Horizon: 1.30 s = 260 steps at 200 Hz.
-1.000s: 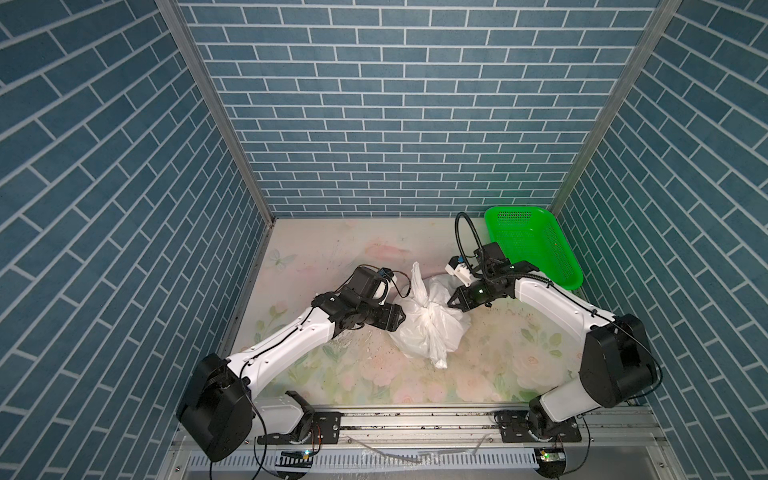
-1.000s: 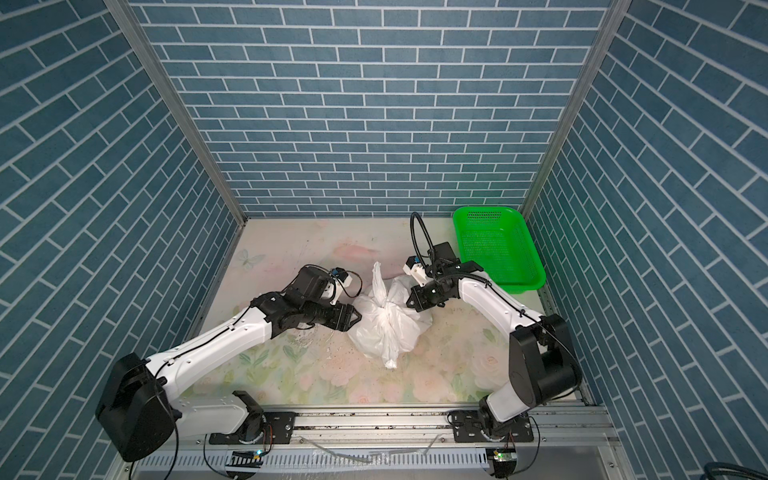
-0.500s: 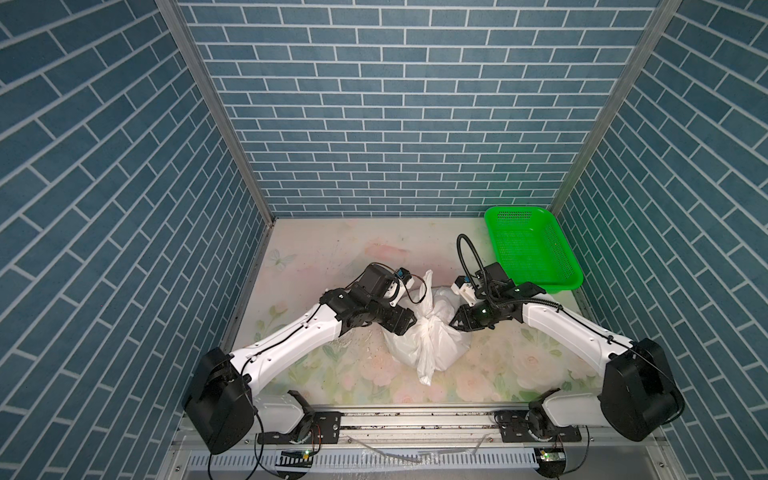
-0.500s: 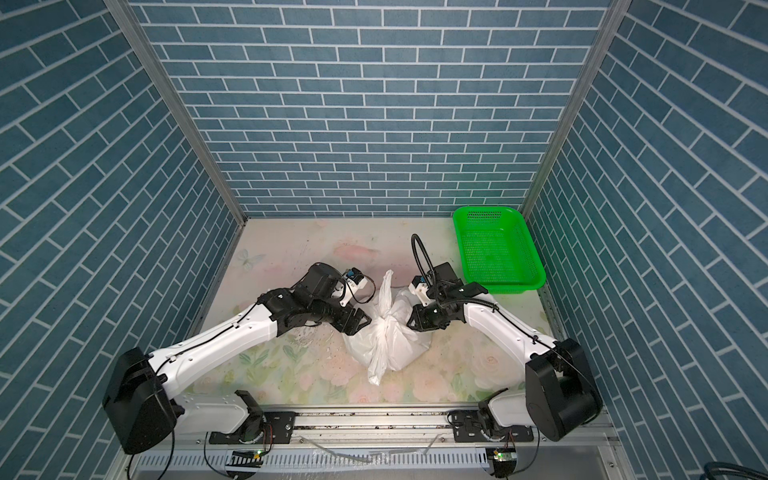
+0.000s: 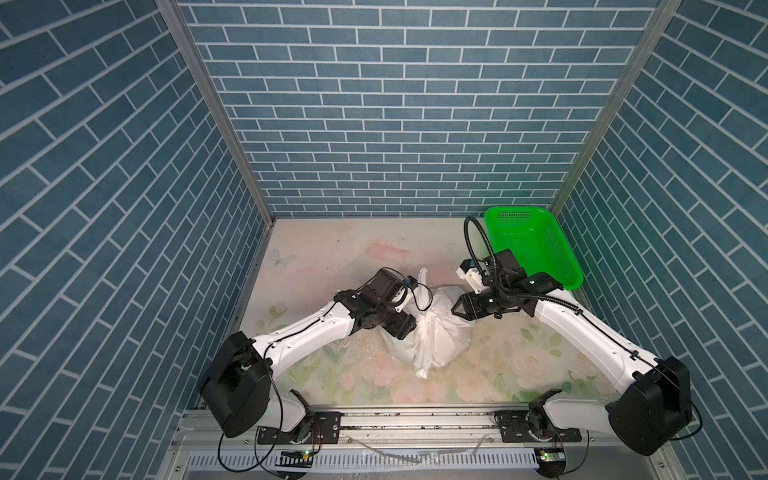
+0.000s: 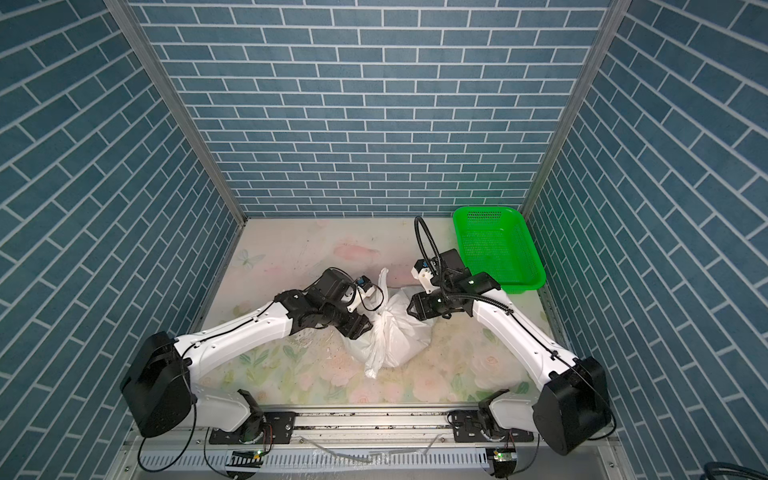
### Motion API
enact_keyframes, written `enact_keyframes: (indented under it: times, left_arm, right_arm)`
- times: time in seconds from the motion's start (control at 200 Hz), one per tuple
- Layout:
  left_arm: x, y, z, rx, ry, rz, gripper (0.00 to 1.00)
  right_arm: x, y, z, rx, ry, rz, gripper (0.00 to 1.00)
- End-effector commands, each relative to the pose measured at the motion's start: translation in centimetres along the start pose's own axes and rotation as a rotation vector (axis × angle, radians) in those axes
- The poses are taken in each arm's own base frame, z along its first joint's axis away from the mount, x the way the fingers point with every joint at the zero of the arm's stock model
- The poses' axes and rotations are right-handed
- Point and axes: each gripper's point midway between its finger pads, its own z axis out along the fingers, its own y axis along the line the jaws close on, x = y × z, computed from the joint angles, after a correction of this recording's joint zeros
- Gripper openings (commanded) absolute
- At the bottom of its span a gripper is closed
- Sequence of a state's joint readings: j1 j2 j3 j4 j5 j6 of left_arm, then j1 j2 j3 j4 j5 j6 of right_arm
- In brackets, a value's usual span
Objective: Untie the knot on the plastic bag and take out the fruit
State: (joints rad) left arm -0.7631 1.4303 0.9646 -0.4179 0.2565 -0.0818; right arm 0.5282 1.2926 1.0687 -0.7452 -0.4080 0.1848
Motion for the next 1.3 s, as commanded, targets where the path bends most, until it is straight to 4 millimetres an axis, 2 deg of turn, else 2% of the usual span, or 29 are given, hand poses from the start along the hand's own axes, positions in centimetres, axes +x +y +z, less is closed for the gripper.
enact_keyframes:
  times: [0.0, 0.285, 0.435, 0.6, 0.725, 0.85, 0.95, 1.145, 1.295]
  left_arm:
    - [-0.4, -1.3, 0.5, 0.064, -0.041, 0.012, 0.67]
    - [-0.4, -2.5, 1.7, 0.115, -0.057, -0.009, 0.49]
    - [-0.5, -2.8, 2.2, 0.119, -0.067, -0.02, 0.3]
    - [-1.0, -2.8, 1.9, 0.113, -0.096, -0.034, 0.09]
    - [-1.2, -2.6, 1.5, 0.102, -0.113, -0.035, 0.0]
    - [-1.4, -2.5, 1.0, 0.089, -0.128, -0.036, 0.0]
    - [-1.8, -2.4, 0.5, 0.08, -0.149, -0.035, 0.0]
    - [-2.5, -1.8, -1.2, 0.023, -0.189, -0.019, 0.0]
    - [-2.5, -0.7, -2.3, -0.045, -0.2, 0.006, 0.0]
  right_arm:
    - [-1.5, 2.0, -0.3, -0.072, -0.039, -0.087, 0.51]
    - [-1.4, 5.7, 1.7, -0.186, -0.031, -0.177, 0.52]
    - [-0.1, 5.2, 3.4, -0.167, 0.021, -0.171, 0.52]
    - [0.8, 4.1, 4.3, -0.125, 0.029, -0.163, 0.49]
    - [1.6, 3.4, 4.9, -0.104, 0.046, -0.158, 0.45]
    - [2.3, 3.1, 5.2, -0.095, 0.053, -0.164, 0.39]
    - [2.5, 2.9, 5.3, -0.085, 0.051, -0.166, 0.3]
    - [1.4, 3.0, 4.4, -0.066, 0.004, -0.188, 0.0]
    - [-0.2, 3.0, 3.0, -0.028, -0.048, -0.215, 0.0]
